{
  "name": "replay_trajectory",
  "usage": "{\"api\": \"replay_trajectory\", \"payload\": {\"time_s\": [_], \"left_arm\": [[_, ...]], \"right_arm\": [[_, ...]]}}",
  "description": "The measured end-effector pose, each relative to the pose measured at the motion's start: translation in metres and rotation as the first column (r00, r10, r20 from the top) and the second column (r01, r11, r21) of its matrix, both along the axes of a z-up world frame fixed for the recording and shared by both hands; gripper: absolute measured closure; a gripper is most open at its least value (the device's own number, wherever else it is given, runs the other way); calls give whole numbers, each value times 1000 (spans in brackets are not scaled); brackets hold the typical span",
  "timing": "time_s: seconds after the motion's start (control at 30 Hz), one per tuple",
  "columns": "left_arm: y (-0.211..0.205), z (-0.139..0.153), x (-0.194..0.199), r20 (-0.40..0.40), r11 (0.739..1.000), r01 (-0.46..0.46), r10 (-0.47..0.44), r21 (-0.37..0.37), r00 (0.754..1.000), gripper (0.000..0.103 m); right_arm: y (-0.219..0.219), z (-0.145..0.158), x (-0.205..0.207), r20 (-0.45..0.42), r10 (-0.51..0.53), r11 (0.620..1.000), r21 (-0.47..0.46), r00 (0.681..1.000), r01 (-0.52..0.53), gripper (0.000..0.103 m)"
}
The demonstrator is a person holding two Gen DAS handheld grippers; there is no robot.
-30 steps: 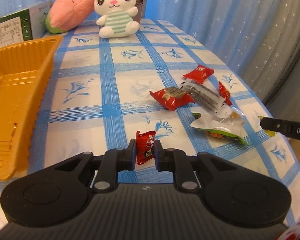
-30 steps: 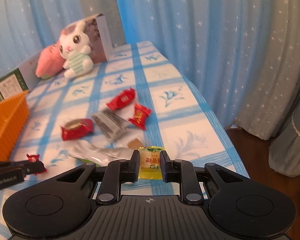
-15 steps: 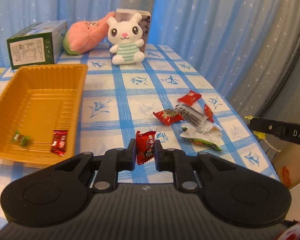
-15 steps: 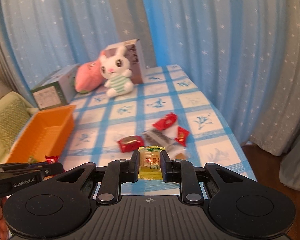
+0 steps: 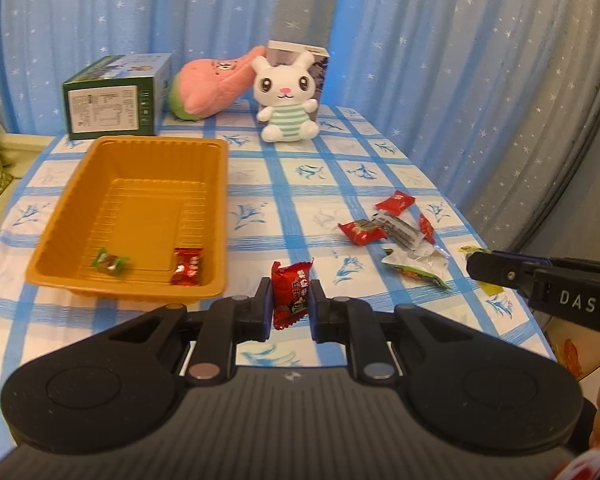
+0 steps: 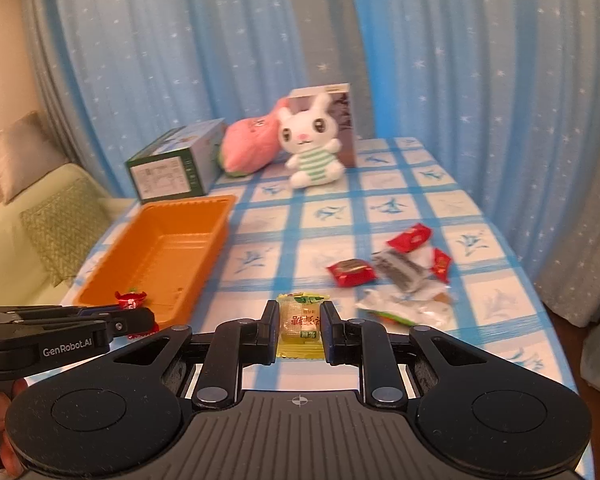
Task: Organize snacks
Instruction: 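Carry both candies to the orange tray and open the left tool to drop the red candy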
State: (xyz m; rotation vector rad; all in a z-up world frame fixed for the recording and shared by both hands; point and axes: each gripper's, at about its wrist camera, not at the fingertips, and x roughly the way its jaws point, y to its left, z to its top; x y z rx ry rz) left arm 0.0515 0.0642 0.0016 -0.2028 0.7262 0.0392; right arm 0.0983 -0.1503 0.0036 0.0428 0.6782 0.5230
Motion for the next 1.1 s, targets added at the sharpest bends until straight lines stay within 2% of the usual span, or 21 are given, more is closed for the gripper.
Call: {"api": "replay_trajectory", "payload": {"time_s": [0.63,1.1], "left_arm": [[72,12,-37,-2,993,-118,118,19,993,88],[124,8,-28,-17,988,-152,153,31,988,88]], "right_arm": [[96,-1,-19,12,178,984,-27,984,-178,82],[155,-11,-2,1,256,966,-50,967,-255,82]]}}
